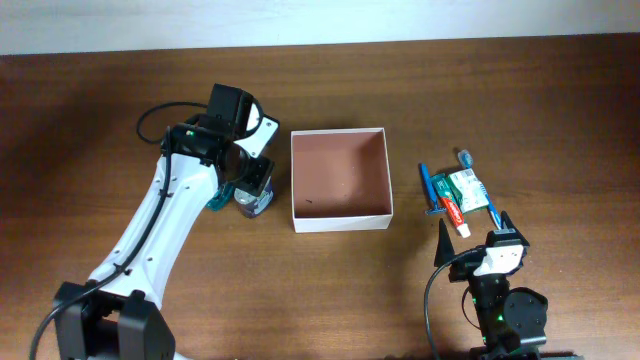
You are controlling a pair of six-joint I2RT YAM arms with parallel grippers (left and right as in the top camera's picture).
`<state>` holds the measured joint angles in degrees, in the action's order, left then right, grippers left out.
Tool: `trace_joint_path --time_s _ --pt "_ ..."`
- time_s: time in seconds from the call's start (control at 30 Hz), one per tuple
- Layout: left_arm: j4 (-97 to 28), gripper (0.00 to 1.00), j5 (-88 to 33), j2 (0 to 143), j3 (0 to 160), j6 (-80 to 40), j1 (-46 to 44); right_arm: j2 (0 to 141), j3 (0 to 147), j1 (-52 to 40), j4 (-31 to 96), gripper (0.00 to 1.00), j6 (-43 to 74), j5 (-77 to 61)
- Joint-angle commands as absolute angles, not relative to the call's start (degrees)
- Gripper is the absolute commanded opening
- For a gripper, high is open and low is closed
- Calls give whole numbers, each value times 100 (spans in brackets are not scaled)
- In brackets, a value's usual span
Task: Pack container
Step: 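Lower the left gripper around the soap bottle and close it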
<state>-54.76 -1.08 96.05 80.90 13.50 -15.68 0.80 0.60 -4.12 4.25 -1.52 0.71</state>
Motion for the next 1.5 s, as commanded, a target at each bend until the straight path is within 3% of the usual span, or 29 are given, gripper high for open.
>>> trace_joint_path --time_s 0.0,0.73,1.0,1.47 --pt "-5459 58 -193 9666 8093 1337 -1559 32 32 -445 464 98 -128 62" --pt "-5365 57 -191 9942 8027 1334 -1559 32 32 -445 464 98 -128 64" --pt "-5363 37 -189 9937 8036 1337 -1559 32 32 -445 464 98 -128 64" --pt "-5363 29 -169 9631 8073 1337 -1559 32 32 -445 464 98 -128 62"
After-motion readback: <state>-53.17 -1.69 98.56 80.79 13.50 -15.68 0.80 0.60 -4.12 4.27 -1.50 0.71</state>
